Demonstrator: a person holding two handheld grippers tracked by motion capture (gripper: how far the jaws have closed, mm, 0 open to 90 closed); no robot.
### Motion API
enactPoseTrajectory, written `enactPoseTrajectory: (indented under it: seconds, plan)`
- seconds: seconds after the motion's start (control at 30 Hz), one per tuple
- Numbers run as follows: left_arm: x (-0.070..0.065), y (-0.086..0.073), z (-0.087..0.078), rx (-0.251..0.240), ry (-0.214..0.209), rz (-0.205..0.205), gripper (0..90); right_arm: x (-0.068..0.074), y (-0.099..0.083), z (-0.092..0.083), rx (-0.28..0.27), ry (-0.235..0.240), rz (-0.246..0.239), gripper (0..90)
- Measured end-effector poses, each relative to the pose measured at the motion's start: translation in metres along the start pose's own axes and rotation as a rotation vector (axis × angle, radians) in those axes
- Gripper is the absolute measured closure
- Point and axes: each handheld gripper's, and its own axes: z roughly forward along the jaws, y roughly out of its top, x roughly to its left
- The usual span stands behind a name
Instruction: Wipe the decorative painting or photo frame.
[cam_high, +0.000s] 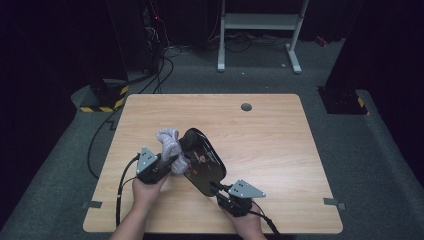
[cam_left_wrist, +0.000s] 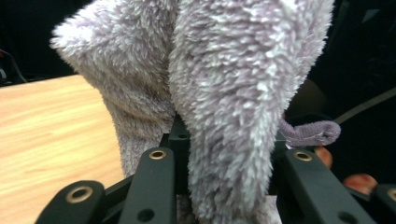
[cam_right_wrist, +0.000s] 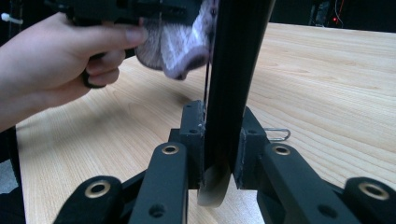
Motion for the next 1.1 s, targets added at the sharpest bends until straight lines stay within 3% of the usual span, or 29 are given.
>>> enactPoseTrajectory:
  seconds: [0.2,0.37,0.53,0.77,0.83,0.9,0.97,1.1]
  plan:
    - [-0.033,-0.019,0.000,0.042,-0.097,0.065,67.1,0.000,0.000,0.000,0.002,-0.003,0.001,76.7]
    - [-0.041,-0.023,-0.001,0.060,-0.120,0.081,67.1,-0.001,0.000,-0.001,0.005,-0.010,0.002,77.3]
    - [-0.029,-0.018,0.000,0.050,-0.100,0.053,67.1,-0.001,0.001,0.000,0.007,-0.008,0.006,77.6]
    - [0.002,-0.011,0.003,0.032,0.031,-0.015,66.4,-0.001,0.001,0.000,0.006,-0.006,0.004,77.8]
    - [0.005,-0.010,0.003,0.032,0.043,-0.025,66.3,-0.001,0.001,0.000,0.006,-0.005,0.003,77.9]
    - [0.011,-0.011,0.004,0.033,0.041,-0.044,66.3,-0.001,0.000,0.000,0.005,-0.002,0.001,78.0]
    - [0.010,-0.012,0.003,0.040,0.035,-0.032,66.5,0.000,0.000,0.000,0.004,-0.003,-0.002,78.0]
    - [-0.002,-0.013,0.001,0.053,-0.012,-0.020,66.7,-0.001,0.000,0.000,0.003,-0.003,0.000,78.0]
